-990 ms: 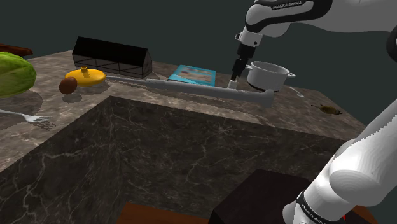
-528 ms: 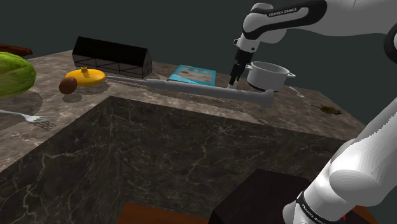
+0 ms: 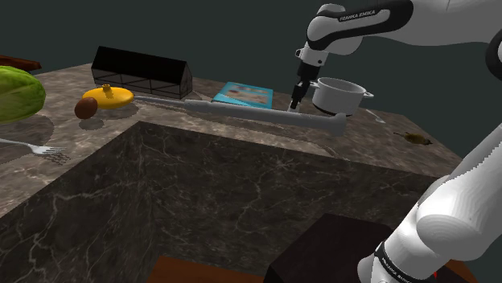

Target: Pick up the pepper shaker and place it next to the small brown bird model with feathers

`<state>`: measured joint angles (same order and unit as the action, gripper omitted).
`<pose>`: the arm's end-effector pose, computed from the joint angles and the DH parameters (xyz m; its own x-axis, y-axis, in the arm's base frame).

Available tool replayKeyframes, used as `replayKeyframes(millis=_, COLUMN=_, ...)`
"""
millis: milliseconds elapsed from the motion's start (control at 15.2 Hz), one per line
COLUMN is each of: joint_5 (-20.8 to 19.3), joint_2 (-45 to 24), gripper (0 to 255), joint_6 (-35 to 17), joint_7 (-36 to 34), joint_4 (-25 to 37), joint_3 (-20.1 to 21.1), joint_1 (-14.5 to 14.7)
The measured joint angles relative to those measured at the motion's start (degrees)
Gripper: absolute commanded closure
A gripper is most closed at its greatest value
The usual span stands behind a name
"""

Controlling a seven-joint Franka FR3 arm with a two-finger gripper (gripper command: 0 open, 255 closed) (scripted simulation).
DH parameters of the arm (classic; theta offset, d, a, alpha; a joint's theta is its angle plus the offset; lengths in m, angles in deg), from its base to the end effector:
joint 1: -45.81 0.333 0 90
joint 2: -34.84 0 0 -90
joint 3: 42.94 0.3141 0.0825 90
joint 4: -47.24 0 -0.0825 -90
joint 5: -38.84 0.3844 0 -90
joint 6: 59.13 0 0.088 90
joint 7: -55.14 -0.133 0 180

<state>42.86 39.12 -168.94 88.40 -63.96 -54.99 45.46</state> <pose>0.5338 -0.1127 0.4905 0.9393 0.3325 0.0851 0.3369 -0.9406 -0.0429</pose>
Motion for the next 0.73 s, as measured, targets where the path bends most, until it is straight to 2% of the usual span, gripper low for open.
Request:
replayKeyframes(millis=462, joint_5=0.0, joint_2=0.01, gripper=255, joint_6=-0.01, joint_7=-0.01, joint_4=0.0, joint_3=0.0, joint_1=0.0)
replayKeyframes(millis=726, joint_5=-0.09, joint_2=0.14, gripper=255, joint_6=2.39, joint_7=-0.14, joint_4=2.24, joint_3=-0.02, joint_1=-0.02)
